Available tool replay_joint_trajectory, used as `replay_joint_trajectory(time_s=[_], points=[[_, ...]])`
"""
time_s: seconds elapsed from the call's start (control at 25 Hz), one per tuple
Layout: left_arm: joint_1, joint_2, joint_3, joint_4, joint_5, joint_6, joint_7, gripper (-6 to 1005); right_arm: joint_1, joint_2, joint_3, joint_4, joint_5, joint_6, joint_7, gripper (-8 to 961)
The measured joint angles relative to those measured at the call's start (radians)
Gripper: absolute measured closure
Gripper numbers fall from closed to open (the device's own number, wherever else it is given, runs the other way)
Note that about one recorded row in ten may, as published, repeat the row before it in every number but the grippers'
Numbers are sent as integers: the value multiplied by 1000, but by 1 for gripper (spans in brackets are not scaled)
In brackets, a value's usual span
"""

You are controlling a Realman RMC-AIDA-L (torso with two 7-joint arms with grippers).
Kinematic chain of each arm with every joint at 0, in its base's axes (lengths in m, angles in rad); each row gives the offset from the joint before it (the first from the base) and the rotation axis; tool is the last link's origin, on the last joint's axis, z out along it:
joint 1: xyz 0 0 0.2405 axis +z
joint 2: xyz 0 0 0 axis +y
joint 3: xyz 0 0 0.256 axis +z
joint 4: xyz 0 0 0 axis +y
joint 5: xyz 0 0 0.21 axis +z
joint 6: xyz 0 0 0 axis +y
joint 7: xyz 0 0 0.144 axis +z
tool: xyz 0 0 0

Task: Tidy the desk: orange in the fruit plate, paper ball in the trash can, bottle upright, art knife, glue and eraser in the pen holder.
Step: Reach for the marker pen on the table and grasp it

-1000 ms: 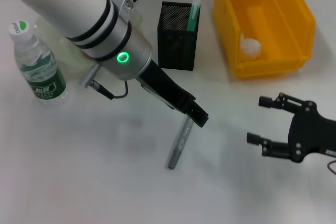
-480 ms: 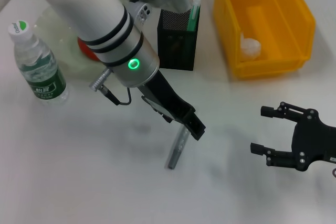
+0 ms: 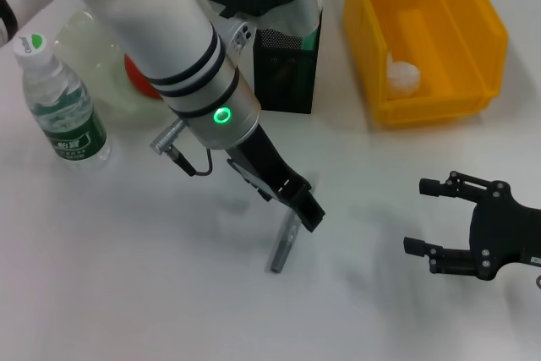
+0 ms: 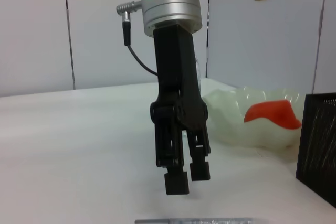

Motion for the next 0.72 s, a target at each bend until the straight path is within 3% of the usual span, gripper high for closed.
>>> replay_joint_trajectory(time_s=[0.72], points=[[0,0,101,-18,-21,-58,38,206,9,1,-1,-1,-7,32,19,137]])
